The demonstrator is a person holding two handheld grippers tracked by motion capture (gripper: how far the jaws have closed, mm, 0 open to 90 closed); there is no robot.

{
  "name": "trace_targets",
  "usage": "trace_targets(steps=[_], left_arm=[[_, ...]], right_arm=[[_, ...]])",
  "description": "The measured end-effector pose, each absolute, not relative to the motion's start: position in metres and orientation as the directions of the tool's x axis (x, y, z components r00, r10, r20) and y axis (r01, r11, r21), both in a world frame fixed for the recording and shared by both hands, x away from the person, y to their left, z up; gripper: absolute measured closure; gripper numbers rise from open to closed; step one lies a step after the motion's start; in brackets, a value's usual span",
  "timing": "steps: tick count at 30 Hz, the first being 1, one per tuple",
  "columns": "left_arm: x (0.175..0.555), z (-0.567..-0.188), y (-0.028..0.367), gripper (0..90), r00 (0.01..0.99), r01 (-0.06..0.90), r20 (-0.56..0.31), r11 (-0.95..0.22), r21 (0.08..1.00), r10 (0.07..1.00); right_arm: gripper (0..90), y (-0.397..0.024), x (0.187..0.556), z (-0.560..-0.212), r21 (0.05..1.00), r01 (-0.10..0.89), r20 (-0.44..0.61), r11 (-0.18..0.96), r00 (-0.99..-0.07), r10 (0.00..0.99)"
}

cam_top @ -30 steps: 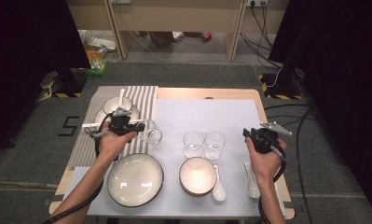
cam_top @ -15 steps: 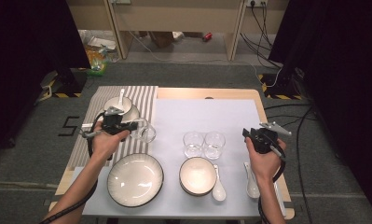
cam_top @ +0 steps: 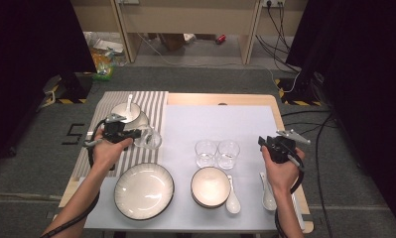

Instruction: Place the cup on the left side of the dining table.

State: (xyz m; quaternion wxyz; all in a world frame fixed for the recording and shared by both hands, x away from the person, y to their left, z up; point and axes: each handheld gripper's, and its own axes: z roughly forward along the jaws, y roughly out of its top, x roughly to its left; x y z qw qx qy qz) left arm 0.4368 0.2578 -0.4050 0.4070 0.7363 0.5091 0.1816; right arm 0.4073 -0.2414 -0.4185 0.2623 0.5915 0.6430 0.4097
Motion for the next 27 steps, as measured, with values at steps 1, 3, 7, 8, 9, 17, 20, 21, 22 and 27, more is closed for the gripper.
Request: trace_targets(steps=[1, 3, 7, 8, 9, 17, 20, 21, 22, 27], left_arm=[[0.437, -0.405, 0.259, 83.3, 0.415, 0.606, -0.142, -0.157, 0.780, 0.899], [0.437, -0.407, 0.259, 83.5, 0.414, 0.607, -0.130, -0.167, 0.777, 0.901], [0.437, -0.411, 0.261, 83.7, 0.404, 0.607, -0.134, -0.156, 0.779, 0.905], [0.435, -0.410, 0.262, 83.8, 0.406, 0.605, -0.133, -0.158, 0.780, 0.904], [0.434, -0.410, 0.262, 83.8, 0.409, 0.605, -0.136, -0.156, 0.781, 0.902], [0.429, -0.410, 0.265, 84.1, 0.403, 0.607, -0.121, -0.166, 0.777, 0.907], [0.428, -0.412, 0.267, 84.2, 0.397, 0.613, -0.113, -0.172, 0.771, 0.911], [0.428, -0.412, 0.269, 84.2, 0.397, 0.619, -0.113, -0.175, 0.766, 0.911], [0.427, -0.414, 0.269, 84.2, 0.389, 0.619, -0.111, -0.171, 0.767, 0.914], [0.426, -0.421, 0.275, 84.3, 0.378, 0.631, -0.100, -0.177, 0.755, 0.921]], right_arm=[[64.6, -0.241, 0.407, -0.419, 0.838, 0.545, 0.144, -0.031, -0.165, 0.976], [64.6, -0.241, 0.408, -0.419, 0.838, 0.545, 0.143, -0.030, -0.167, 0.976], [64.6, -0.241, 0.407, -0.419, 0.838, 0.545, 0.144, -0.031, -0.166, 0.976], [64.6, -0.241, 0.407, -0.419, 0.837, 0.546, 0.144, -0.031, -0.165, 0.976], [64.6, -0.241, 0.407, -0.419, 0.837, 0.546, 0.144, -0.032, -0.165, 0.976], [64.6, -0.241, 0.407, -0.419, 0.838, 0.545, 0.143, -0.030, -0.166, 0.976], [64.6, -0.242, 0.407, -0.418, 0.840, 0.542, 0.142, -0.030, -0.167, 0.976], [64.6, -0.241, 0.407, -0.418, 0.839, 0.543, 0.145, -0.033, -0.165, 0.975], [64.6, -0.241, 0.407, -0.419, 0.839, 0.544, 0.142, -0.030, -0.166, 0.976], [64.6, -0.240, 0.407, -0.419, 0.838, 0.546, 0.141, -0.028, -0.168, 0.976]])
